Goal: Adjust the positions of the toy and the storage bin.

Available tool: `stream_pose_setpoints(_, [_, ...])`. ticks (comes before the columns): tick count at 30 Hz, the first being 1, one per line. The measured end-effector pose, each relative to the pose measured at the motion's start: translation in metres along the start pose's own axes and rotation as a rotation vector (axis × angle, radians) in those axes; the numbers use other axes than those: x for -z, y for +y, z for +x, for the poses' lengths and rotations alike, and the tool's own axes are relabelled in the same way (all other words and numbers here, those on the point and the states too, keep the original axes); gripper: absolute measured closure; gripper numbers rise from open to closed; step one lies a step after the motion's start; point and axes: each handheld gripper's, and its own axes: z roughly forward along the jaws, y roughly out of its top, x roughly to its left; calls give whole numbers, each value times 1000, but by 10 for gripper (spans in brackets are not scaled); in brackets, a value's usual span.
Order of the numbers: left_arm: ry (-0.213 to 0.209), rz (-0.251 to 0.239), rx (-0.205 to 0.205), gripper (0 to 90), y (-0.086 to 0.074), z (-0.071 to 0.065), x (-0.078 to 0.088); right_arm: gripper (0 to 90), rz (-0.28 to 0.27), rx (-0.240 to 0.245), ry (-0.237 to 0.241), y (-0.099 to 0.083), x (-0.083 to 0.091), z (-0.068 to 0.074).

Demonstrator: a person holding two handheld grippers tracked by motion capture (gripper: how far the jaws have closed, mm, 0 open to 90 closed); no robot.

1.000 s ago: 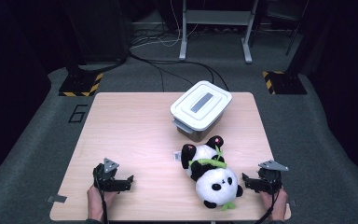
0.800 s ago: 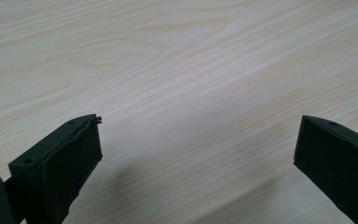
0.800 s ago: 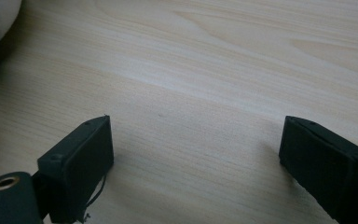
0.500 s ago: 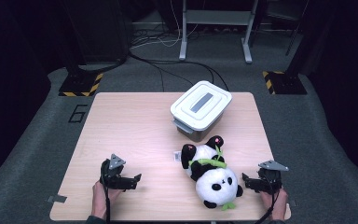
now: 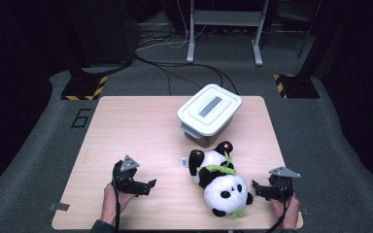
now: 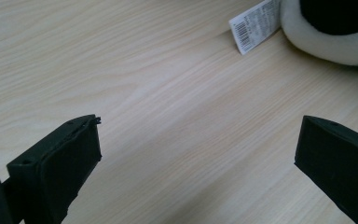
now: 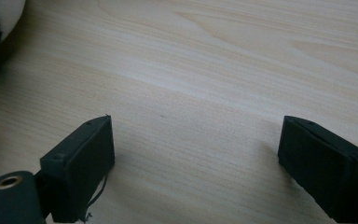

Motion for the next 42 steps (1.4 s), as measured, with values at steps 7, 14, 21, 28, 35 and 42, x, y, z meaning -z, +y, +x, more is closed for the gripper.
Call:
stream_pose_setpoints(7, [-48, -1, -30, 0, 15, -13, -3, 99, 0, 0, 0, 0, 0, 0])
stream_pose_setpoints(14, [-121, -18, -46, 0, 35, -30, -11, 102, -1, 0, -2, 0, 0, 0])
stream_pose_setpoints(21, [-172, -18, -86, 0, 55, -48, -19, 104, -1, 0, -1, 0, 0, 0])
stream_pose_setpoints(28, [-237, -13, -106, 0, 78, -64, -33, 105, -1, 0, -1, 0, 0, 0])
stream_pose_setpoints(35, [-274, 6, -91, 0, 94, -71, -53, 108, -2, 0, 0, 0, 0, 0])
stream_pose_setpoints(42, [-286, 6, -98, 37, 107, -75, -64, 108, -2, 1, 0, 0, 0, 0])
